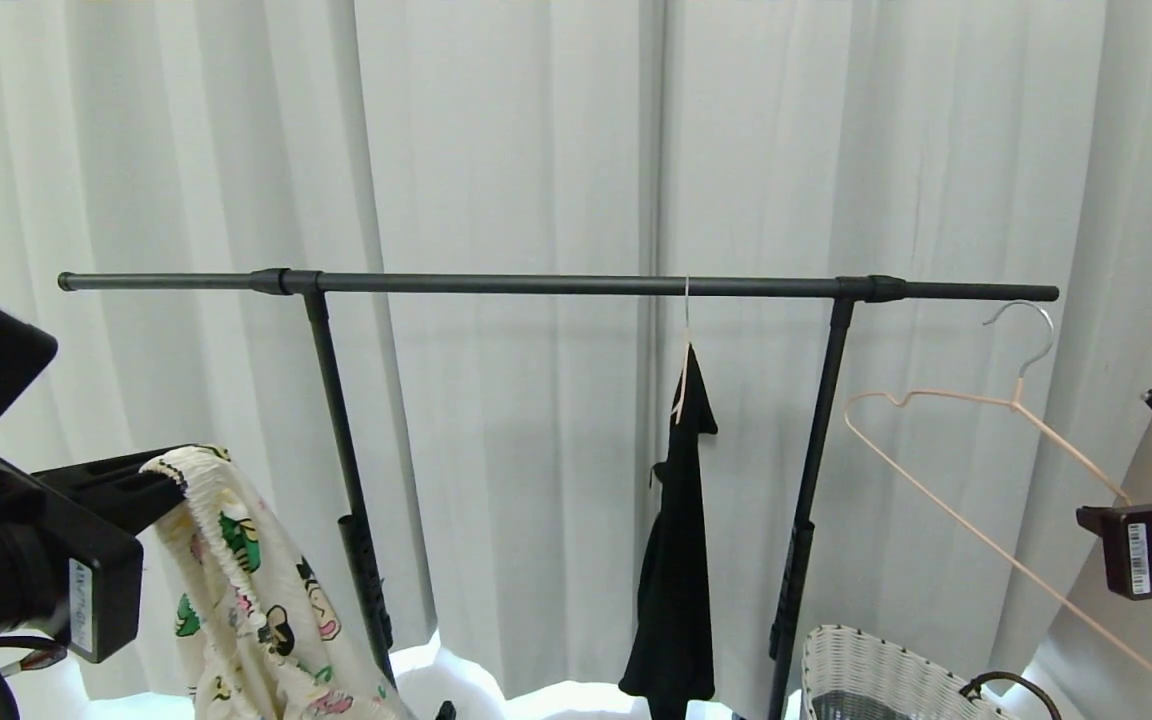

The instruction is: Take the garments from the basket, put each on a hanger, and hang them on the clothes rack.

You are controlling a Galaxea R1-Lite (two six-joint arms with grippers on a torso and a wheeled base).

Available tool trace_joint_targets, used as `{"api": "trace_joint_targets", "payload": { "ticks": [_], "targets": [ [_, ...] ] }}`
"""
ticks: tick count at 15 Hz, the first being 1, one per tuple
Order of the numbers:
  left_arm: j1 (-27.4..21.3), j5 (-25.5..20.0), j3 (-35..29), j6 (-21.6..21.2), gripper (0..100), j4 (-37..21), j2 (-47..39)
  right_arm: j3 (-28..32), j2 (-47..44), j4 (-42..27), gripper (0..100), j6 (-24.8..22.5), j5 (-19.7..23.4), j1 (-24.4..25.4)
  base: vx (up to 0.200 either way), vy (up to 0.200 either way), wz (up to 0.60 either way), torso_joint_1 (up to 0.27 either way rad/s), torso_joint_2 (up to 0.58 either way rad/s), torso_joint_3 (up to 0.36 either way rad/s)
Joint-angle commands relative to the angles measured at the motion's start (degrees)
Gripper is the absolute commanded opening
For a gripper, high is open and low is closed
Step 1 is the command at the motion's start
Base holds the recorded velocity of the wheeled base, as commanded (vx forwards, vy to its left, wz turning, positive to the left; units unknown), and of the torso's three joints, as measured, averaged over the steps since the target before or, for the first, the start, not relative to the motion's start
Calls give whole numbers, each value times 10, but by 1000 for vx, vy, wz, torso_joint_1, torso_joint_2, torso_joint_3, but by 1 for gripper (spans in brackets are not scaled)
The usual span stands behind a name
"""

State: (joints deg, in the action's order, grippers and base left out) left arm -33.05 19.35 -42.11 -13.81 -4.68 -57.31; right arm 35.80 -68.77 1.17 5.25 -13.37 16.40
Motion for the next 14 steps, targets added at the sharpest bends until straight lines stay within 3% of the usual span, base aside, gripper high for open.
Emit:
{"api": "trace_joint_targets", "payload": {
  "ticks": [1,5,13,14],
  "targets": [
    [0,1,1,0,0,0,-3,0,3,1,0,0,0,4,0,0,0,0,0,0],
    [12,1,0,0,0,13,-18,2,14,3,0,0,1,27,0,0,0,0,0,0],
    [26,3,-2,0,0,43,-49,2,44,3,0,-9,2,58,0,200,0,4,3,4],
    [26,3,-2,0,0,44,-49,2,47,3,0,-13,3,61,0,0,0,0,0,0]
  ]
}}
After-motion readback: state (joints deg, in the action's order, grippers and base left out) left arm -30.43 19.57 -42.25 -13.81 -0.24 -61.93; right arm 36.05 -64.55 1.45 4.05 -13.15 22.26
